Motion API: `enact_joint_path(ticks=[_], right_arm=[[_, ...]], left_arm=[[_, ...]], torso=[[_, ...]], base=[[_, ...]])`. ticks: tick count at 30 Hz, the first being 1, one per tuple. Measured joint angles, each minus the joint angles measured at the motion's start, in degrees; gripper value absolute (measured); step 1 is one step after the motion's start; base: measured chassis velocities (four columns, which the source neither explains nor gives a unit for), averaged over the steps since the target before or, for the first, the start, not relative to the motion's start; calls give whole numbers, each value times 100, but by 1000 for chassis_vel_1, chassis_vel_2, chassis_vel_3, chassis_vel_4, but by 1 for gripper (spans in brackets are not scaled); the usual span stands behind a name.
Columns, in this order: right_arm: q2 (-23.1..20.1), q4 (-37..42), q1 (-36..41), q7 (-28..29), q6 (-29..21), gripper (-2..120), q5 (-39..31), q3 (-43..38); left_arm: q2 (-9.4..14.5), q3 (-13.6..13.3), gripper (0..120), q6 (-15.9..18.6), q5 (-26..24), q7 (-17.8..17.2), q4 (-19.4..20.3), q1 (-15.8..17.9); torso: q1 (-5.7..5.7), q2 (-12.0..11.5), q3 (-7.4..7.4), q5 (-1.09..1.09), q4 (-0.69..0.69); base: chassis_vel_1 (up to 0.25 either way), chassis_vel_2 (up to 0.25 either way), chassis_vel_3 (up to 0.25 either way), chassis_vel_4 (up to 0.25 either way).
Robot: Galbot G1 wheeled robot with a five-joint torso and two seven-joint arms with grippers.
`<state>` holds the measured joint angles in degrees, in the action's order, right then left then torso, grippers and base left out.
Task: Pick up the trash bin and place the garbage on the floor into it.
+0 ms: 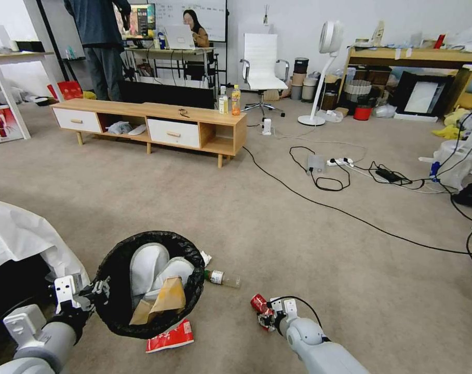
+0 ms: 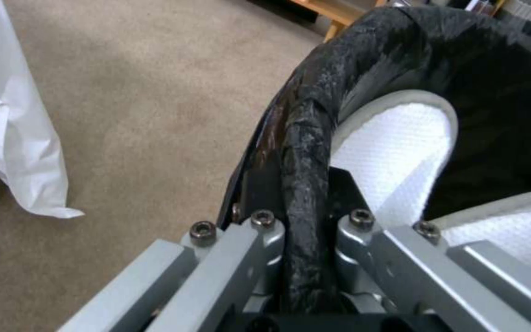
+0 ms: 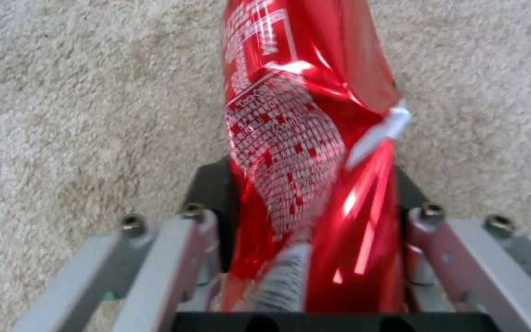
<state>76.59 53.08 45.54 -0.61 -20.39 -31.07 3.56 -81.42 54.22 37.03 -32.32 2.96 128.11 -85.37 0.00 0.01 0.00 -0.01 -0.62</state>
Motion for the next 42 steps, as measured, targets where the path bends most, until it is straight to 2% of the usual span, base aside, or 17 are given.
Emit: enact_joint_path(ticks=[7, 15, 17, 20, 23, 24, 27, 30, 33, 34, 36, 40, 42], right_arm=[[-105, 130, 6, -23, 33, 25, -2, 11], [-444, 789, 61, 19, 99, 25, 44, -86], [-673, 1287, 130, 76, 102, 25, 44, -167], [-814, 1582, 177, 105, 103, 25, 45, -224], [-1129, 2482, 233, 259, 127, 25, 66, -409], [-1129, 2482, 233, 259, 127, 25, 66, -409], [-1299, 3171, 176, 383, 160, 25, 95, -490], [-1339, 3337, 141, 397, 160, 25, 78, -496], [-1520, 4454, -180, 395, 150, 25, -172, -470], [-1520, 4454, -180, 395, 150, 25, -172, -470], [-1616, 5060, -470, 295, 214, 25, -338, -381], [-1711, 5489, -706, 99, 355, 25, -564, -268], [-1808, 5771, -894, -301, 586, 25, -803, -113]], left_arm=[[-2, 0, 5, -7, 7, 1, -22, 21], [0, -19, 5, -8, 13, 1, -64, 53], [8, -33, 5, -3, 13, -3, -76, 74], [12, -36, 5, 5, 12, -7, -80, 84], [38, -25, 5, 20, -12, -18, -81, 88], [38, -25, 5, 20, -12, -18, -81, 88], [91, 19, 5, 31, -73, -25, -66, 88], [108, 30, 5, 32, -83, -27, -64, 88], [193, 58, 5, 57, -157, -51, -63, 94], [193, 58, 5, 57, -157, -51, -63, 94], [214, 50, 5, 78, -191, -72, -63, 106], [218, 24, 5, 92, -201, -83, -67, 111], [220, -10, 5, 99, -202, -89, -89, 112]], torso=[[0, 0, 0, 3, 1], [0, -1, 1, 3, 0], [0, -1, 0, 2, -2], [0, -1, 0, 2, -1], [0, -1, 0, 1, -1], [0, -1, 0, 1, -1], [0, -1, 1, 2, -1], [0, -1, 1, 2, -1], [0, -1, 0, 0, 0], [0, -1, 0, 0, 0], [0, -1, 0, 0, 0], [0, -1, 0, 0, 0], [0, -2, 0, 0, -1]], base=[[0, 0, 0, 0], [0, 0, 0, 0], [0, 0, 0, 0], [0, 0, 0, 0], [0, 0, 0, 0], [0, 0, 0, 0], [0, 0, 0, 0], [0, 0, 0, 0], [0, 0, 0, 0], [0, 0, 0, 0], [0, 0, 0, 0], [0, 0, 0, 0], [0, 0, 0, 0]])
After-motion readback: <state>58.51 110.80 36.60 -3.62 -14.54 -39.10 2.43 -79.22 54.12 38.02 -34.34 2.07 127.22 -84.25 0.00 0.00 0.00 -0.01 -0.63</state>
